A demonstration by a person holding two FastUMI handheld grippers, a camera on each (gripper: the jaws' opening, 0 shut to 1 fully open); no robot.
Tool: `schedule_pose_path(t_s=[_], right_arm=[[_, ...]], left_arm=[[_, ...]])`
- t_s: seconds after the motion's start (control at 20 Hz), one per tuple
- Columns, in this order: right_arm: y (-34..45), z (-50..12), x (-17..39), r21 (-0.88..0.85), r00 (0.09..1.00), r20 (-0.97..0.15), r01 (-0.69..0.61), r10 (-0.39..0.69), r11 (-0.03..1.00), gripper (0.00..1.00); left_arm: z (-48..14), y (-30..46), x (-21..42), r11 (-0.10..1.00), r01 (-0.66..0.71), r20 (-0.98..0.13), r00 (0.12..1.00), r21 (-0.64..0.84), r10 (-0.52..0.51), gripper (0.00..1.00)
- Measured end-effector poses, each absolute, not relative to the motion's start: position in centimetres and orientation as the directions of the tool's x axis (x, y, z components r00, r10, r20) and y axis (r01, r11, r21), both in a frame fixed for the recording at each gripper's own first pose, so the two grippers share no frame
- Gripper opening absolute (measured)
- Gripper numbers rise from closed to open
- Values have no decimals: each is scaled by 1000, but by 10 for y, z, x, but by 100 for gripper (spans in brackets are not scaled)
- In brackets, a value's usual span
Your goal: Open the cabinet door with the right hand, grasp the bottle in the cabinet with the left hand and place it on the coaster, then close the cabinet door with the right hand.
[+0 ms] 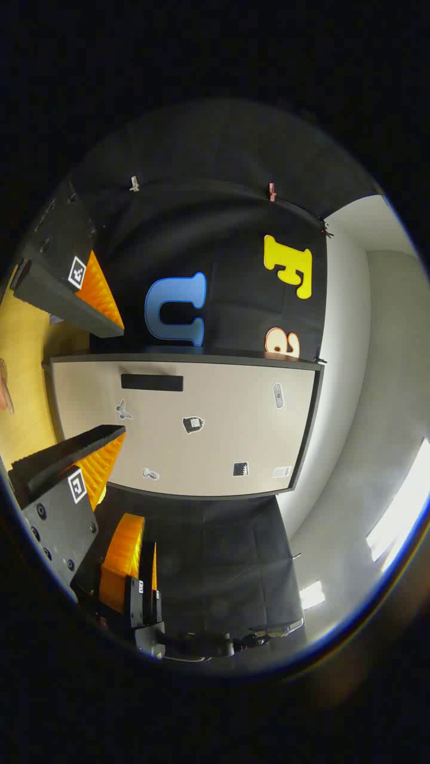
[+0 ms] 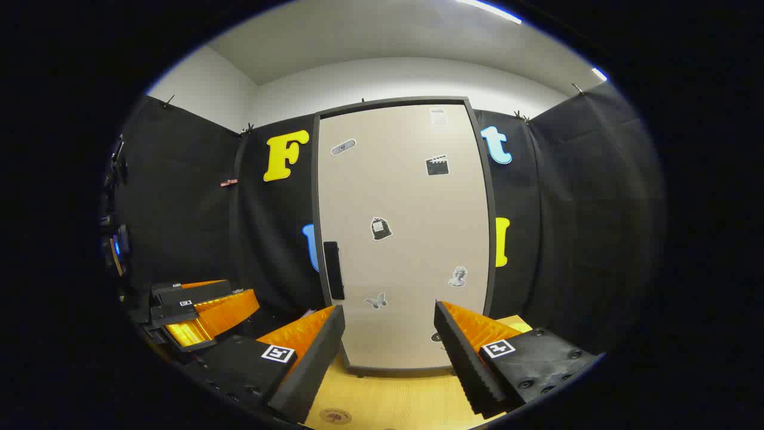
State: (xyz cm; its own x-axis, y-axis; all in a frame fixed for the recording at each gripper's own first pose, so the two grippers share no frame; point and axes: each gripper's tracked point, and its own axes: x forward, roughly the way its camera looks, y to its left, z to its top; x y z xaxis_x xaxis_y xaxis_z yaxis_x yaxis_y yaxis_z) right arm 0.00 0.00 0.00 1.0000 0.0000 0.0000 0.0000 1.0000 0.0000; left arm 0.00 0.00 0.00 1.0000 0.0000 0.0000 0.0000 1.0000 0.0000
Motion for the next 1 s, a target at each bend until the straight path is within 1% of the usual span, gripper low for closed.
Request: schedule_pose_path(t_s=[0.7,1.0], right_arm=[[-3,-4,12,-2,999,-3,35,-35,999,98],[8,-8,20,-10,1000,-15,11,-12,1000,97]], left_arm=[[-3,7,9,1000,25,1,1000,12,-25,94],[-6,11,7,999,34,-4,999,-10,-35,94]])
